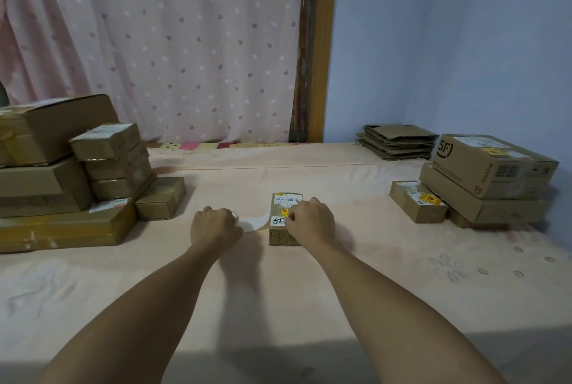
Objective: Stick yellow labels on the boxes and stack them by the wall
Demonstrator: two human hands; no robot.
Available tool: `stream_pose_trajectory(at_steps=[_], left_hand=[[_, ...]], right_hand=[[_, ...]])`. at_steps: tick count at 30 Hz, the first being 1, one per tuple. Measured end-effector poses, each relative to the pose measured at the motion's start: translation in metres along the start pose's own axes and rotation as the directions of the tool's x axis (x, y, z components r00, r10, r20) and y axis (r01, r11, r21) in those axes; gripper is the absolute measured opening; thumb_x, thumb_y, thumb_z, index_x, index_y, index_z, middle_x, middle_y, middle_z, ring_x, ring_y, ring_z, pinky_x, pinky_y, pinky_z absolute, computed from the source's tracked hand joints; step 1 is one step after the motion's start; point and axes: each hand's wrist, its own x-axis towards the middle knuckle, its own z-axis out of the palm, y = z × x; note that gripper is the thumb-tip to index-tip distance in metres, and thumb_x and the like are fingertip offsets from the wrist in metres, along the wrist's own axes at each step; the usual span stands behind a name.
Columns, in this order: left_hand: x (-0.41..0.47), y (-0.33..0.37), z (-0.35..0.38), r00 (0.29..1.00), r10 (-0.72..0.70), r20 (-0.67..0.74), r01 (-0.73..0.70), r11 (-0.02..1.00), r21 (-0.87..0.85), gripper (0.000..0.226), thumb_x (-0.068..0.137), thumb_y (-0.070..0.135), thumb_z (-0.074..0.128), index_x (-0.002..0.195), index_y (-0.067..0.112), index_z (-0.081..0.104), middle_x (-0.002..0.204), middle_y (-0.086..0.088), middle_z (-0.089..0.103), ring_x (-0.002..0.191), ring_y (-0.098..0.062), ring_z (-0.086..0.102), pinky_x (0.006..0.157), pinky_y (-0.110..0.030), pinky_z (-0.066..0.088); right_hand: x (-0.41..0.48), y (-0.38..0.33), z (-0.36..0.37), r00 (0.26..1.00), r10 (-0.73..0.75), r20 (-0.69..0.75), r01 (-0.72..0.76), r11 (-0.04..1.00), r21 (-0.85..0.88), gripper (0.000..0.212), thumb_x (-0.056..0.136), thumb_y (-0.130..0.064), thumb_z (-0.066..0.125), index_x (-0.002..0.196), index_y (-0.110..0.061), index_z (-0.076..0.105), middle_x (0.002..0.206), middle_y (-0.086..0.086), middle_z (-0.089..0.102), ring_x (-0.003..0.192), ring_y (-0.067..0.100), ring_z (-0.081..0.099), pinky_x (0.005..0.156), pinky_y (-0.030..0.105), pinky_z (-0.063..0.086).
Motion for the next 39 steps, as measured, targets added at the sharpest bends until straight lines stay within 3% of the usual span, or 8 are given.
stream_pose_trajectory(at_steps=[6, 12, 17, 23, 27, 29, 33, 39], left_hand=[[0.003, 0.009, -0.005, 0.983, -0.062, -0.174, 0.048, 0.995, -0.082, 0.027, 0.083, 0.03, 0.055, 0.082, 0.012, 0.074, 0.083, -0.006, 0.066, 0.089, -0.028, 0.052, 0.075, -0.037, 0.039], [0.009, 0.06, -0.016, 0.988, 0.049, -0.144, -0.108, 0.895, -0.432, 0.025, 0.093, 0.019, 0.052, 0.097, 0.009, 0.075, 0.099, -0.007, 0.068, 0.101, -0.029, 0.059, 0.074, -0.037, 0.051], [0.005, 0.084, 0.014, 0.908, 0.396, -0.139, -0.42, 0.862, -0.285, 0.025, 0.098, 0.021, 0.049, 0.104, 0.013, 0.072, 0.109, -0.005, 0.071, 0.103, -0.03, 0.055, 0.074, -0.037, 0.046], [0.003, 0.081, 0.031, 0.875, 0.454, -0.169, -0.484, 0.814, -0.321, 0.033, 0.096, 0.03, 0.046, 0.104, 0.012, 0.072, 0.107, -0.009, 0.073, 0.097, -0.033, 0.056, 0.086, -0.045, 0.049], [0.017, 0.083, 0.033, 0.962, 0.253, -0.099, -0.267, 0.818, -0.509, 0.037, 0.097, 0.035, 0.051, 0.086, 0.008, 0.075, 0.097, -0.013, 0.066, 0.096, -0.034, 0.056, 0.089, -0.042, 0.042], [0.019, 0.09, 0.028, 0.991, 0.119, -0.058, -0.131, 0.805, -0.579, 0.023, 0.096, 0.027, 0.064, 0.101, 0.006, 0.074, 0.109, -0.016, 0.059, 0.105, -0.034, 0.053, 0.091, -0.039, 0.043], [0.016, 0.1, 0.024, 0.962, -0.206, 0.178, 0.272, 0.693, -0.668, 0.053, 0.089, 0.04, 0.072, 0.121, 0.001, 0.055, 0.123, -0.016, 0.053, 0.108, -0.035, 0.058, 0.085, -0.039, 0.048], [0.019, 0.098, 0.029, 0.944, -0.227, 0.241, 0.331, 0.645, -0.689, 0.044, 0.086, 0.044, 0.073, 0.099, 0.002, 0.071, 0.095, -0.012, 0.07, 0.078, -0.026, 0.06, 0.05, -0.029, 0.035]], right_hand=[[0.001, 0.01, 0.008, 0.994, 0.089, 0.057, -0.1, 0.967, 0.234, 0.028, 0.093, -0.039, 0.054, 0.08, -0.021, 0.072, 0.093, -0.005, 0.064, 0.097, 0.021, 0.054, 0.068, 0.031, 0.036], [0.005, 0.034, 0.009, 0.934, 0.323, 0.152, -0.355, 0.801, 0.481, 0.019, 0.099, -0.034, 0.053, 0.1, -0.027, 0.07, 0.111, -0.003, 0.064, 0.102, 0.022, 0.061, 0.079, 0.033, 0.049], [-0.001, 0.04, 0.021, 0.985, 0.129, 0.111, -0.165, 0.886, 0.433, 0.036, 0.102, -0.026, 0.046, 0.132, -0.028, 0.066, 0.13, -0.005, 0.059, 0.119, 0.02, 0.056, 0.093, 0.037, 0.051], [-0.01, 0.047, 0.03, 0.997, -0.059, 0.05, 0.039, 0.943, 0.329, 0.037, 0.104, -0.027, 0.046, 0.137, -0.025, 0.064, 0.145, -0.009, 0.055, 0.128, 0.02, 0.052, 0.098, 0.039, 0.05], [-0.002, 0.04, 0.03, 0.989, 0.123, 0.087, -0.15, 0.865, 0.479, 0.024, 0.099, -0.035, 0.057, 0.116, -0.029, 0.073, 0.122, -0.006, 0.066, 0.112, 0.018, 0.062, 0.086, 0.032, 0.05], [0.004, 0.034, 0.03, 0.952, 0.257, 0.164, -0.304, 0.74, 0.601, 0.016, 0.097, -0.035, 0.064, 0.108, -0.026, 0.071, 0.107, -0.005, 0.069, 0.104, 0.019, 0.065, 0.079, 0.028, 0.046], [0.012, 0.028, 0.041, 0.849, 0.417, 0.324, -0.514, 0.512, 0.688, 0.026, 0.086, -0.041, 0.073, 0.103, -0.026, 0.061, 0.105, -0.005, 0.071, 0.097, 0.022, 0.068, 0.084, 0.039, 0.059], [0.016, 0.027, 0.046, 0.818, 0.428, 0.385, -0.558, 0.423, 0.714, 0.032, 0.082, -0.043, 0.073, 0.107, -0.023, 0.077, 0.105, 0.001, 0.076, 0.1, 0.026, 0.071, 0.086, 0.047, 0.061]])
